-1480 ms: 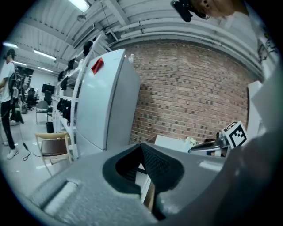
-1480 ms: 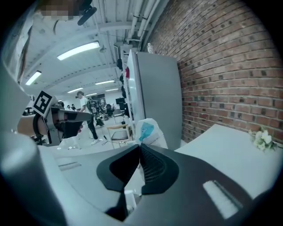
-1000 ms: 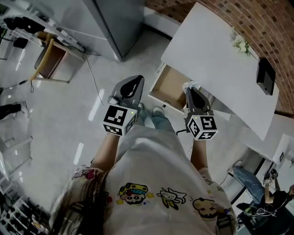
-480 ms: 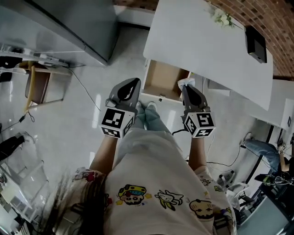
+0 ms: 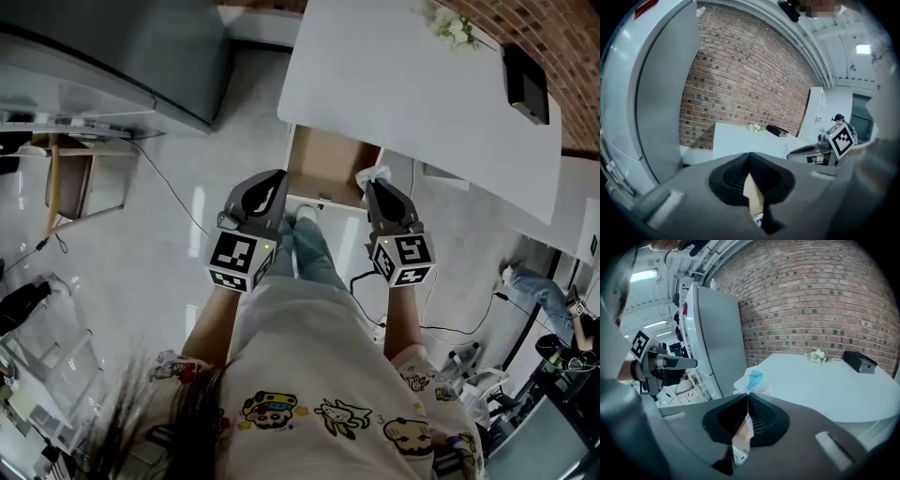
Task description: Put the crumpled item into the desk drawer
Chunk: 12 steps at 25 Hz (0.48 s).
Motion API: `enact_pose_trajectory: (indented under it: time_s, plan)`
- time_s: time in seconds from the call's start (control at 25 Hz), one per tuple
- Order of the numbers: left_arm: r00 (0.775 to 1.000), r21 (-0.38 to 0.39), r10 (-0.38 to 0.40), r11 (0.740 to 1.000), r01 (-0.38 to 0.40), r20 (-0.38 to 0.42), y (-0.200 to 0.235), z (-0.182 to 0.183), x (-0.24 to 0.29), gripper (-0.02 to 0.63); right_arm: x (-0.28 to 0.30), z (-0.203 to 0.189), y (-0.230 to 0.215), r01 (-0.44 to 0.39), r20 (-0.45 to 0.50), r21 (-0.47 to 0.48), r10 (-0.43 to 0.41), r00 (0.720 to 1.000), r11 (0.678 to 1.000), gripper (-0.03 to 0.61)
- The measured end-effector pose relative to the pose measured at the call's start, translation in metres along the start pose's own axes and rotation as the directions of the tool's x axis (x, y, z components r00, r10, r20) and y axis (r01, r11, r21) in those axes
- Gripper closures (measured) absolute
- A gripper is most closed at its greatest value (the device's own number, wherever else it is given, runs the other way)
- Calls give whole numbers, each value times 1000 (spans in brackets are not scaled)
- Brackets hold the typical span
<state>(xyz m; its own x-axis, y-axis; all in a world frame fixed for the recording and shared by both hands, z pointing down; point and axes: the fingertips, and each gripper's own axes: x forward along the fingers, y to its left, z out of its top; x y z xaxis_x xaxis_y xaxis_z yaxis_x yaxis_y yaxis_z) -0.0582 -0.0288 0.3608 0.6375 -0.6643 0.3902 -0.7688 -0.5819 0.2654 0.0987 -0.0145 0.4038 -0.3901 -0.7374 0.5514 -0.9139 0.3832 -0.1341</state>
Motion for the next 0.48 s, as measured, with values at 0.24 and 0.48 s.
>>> enact_pose_trajectory:
  time_s: [0.24,0.48]
  plan:
    - [999,0,-8,1000,8,-47,4,-33,24,615,22,-33,-10,-24,-57,11,25,998,1000,563]
    - [997,-16,-6,1000,5,-79,14,-68,48,615,52,-74,-14,-49,-114,19,51,992,999,563]
